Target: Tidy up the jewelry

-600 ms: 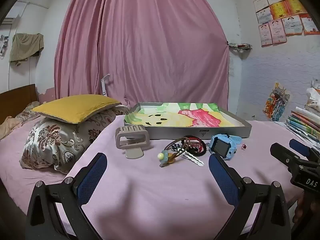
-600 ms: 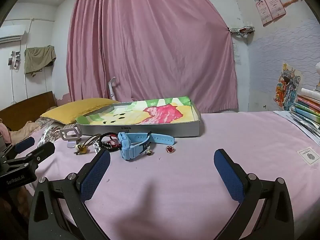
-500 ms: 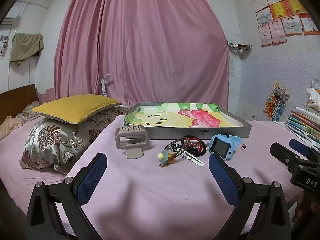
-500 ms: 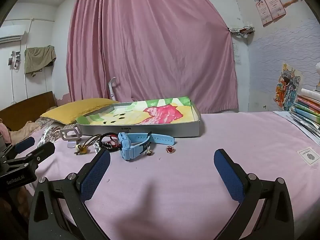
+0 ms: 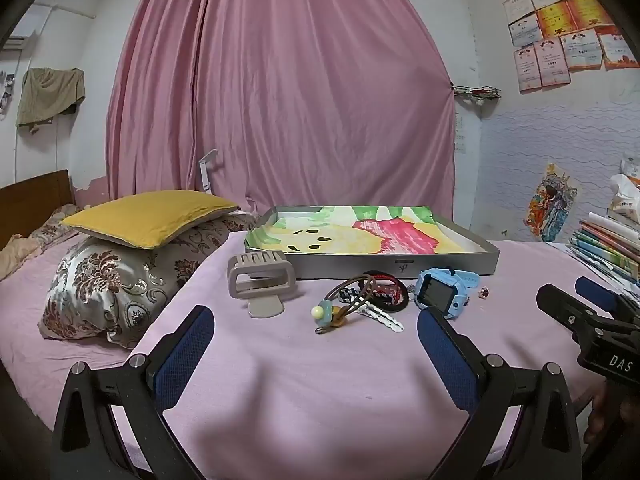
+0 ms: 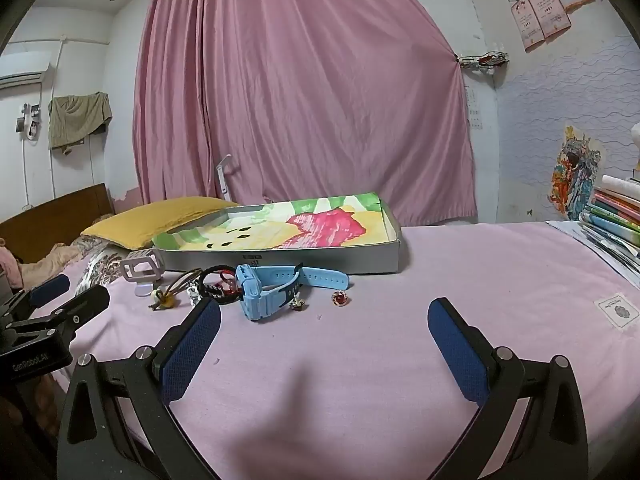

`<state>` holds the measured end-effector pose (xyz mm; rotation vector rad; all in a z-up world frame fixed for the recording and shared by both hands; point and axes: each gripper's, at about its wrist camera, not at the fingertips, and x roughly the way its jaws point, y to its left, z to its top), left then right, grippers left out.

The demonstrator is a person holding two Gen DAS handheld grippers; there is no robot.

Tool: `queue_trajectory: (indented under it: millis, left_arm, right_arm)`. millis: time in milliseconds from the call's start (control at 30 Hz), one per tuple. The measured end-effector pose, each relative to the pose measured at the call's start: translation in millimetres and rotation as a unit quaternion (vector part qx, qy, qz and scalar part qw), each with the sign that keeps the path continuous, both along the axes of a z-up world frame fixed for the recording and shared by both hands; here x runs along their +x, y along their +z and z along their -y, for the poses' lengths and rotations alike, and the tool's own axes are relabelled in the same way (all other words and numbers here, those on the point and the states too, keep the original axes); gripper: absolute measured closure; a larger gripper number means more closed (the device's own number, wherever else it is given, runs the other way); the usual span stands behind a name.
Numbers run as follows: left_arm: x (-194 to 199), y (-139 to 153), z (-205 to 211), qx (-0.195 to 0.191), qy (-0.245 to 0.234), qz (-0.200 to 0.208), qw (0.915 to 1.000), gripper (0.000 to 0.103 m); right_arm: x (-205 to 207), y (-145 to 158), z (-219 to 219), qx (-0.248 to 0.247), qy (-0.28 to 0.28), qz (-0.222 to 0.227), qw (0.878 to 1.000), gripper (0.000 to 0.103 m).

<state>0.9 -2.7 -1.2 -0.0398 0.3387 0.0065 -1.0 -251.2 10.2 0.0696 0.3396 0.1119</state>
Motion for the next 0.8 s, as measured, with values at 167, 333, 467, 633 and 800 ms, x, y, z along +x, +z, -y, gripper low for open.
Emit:
queue_trajectory:
  millis: [167, 333, 467, 633, 800]
  left_arm:
    - [-0.3, 0.8, -1.6, 0.000, 0.000, -0.001, 1.0000, 0.001]
    - [0.3, 0.4, -1.2, 0.000, 0.000, -0.001, 1.0000, 0.001]
    - [-0.5, 0.8, -1.2, 0.000, 0.000, 0.000, 1.0000, 0.001]
    - [0.8, -0.2, -1.1, 0.000, 0.000, -0.001, 1.0000, 0.001]
    - [-0.7, 0.8, -0.8, 0.001, 0.000, 0.000, 1.0000, 0.001]
  right_arm:
    - [-0.4, 0.2, -0.7, 0.000, 0.000, 0.000, 1.000, 0.001]
    - [-0.7, 0.5, -1.3, 0.000, 0.000, 0.000, 1.000, 0.001]
    - [-1.0, -0.2, -1.9, 0.000, 0.000, 0.000, 1.000, 0.001]
    - [0.8, 1.8, -0.5, 0.001, 0.000, -0.001, 1.000, 0.001]
    - [0.4, 1.3, -0.8, 0.001, 0.000, 0.000, 1.000, 0.001]
